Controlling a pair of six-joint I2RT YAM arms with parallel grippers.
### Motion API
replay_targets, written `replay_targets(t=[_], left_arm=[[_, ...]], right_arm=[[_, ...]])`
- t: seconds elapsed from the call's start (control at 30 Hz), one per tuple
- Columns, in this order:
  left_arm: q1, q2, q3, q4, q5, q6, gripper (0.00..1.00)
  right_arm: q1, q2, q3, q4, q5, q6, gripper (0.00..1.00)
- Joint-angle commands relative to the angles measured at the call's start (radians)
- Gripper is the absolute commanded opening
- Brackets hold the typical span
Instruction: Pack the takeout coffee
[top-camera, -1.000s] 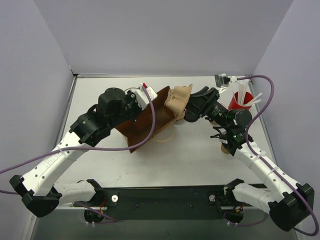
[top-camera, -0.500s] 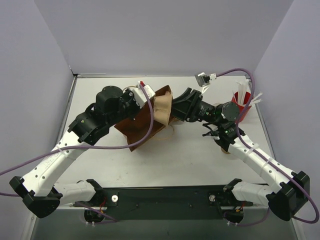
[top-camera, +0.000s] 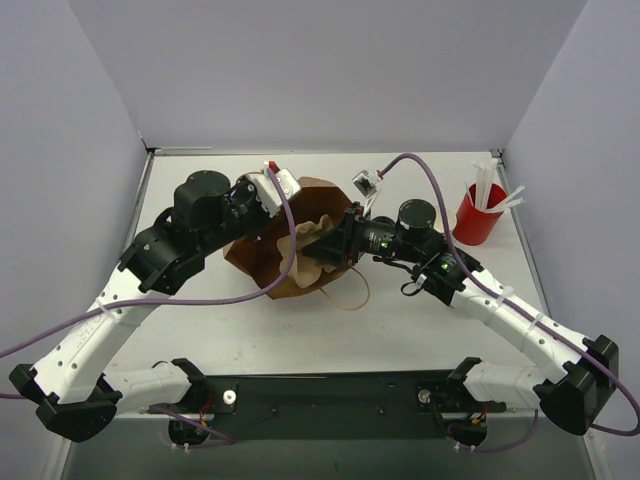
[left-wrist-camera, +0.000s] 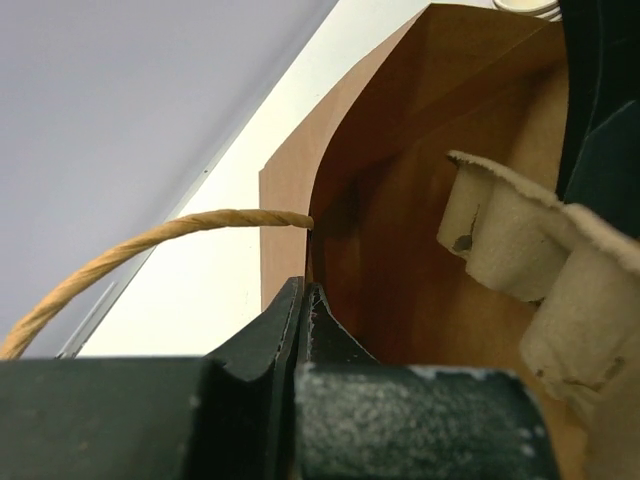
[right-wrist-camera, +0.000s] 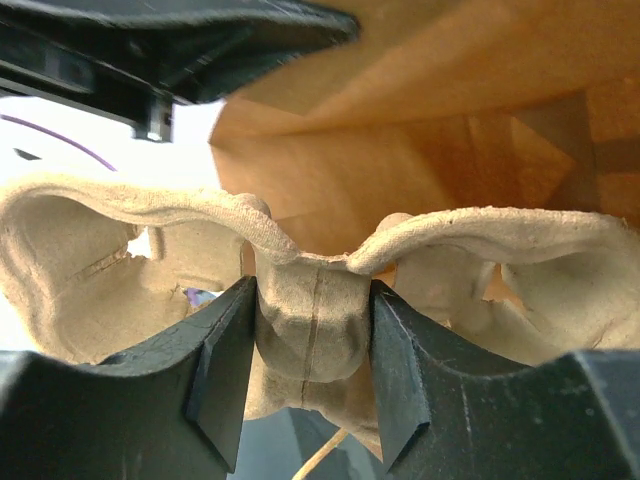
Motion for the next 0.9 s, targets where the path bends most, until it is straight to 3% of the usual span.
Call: replay_targets(t=[0.0,0.43,0.6,0.87], left_arm=[[-0.006,-0.032,0.082,-0.019,0.019,0.024,0.00],[-0.072,-0.040,0.005,-0.059,0.108,-0.062,0.00],[-0.081,-0.041,-0.026,-0.051,0.102,-0.087,0.00],[-0.083,-0.015,-0.003,-0.058,0.076,-0.108,0.00]], right_arm=[[0.039,0.033,0.033,-0.133,0.122,-0.199,0.40],[0.237,0.106,0.000,-0.138,0.603,-0.463,0.36],[0.246,0.083,-0.004,-0.087,0.637,-0.498,0.36],[0.249,0.096,0.080,-0.217,0.644,-0.607,0.36]])
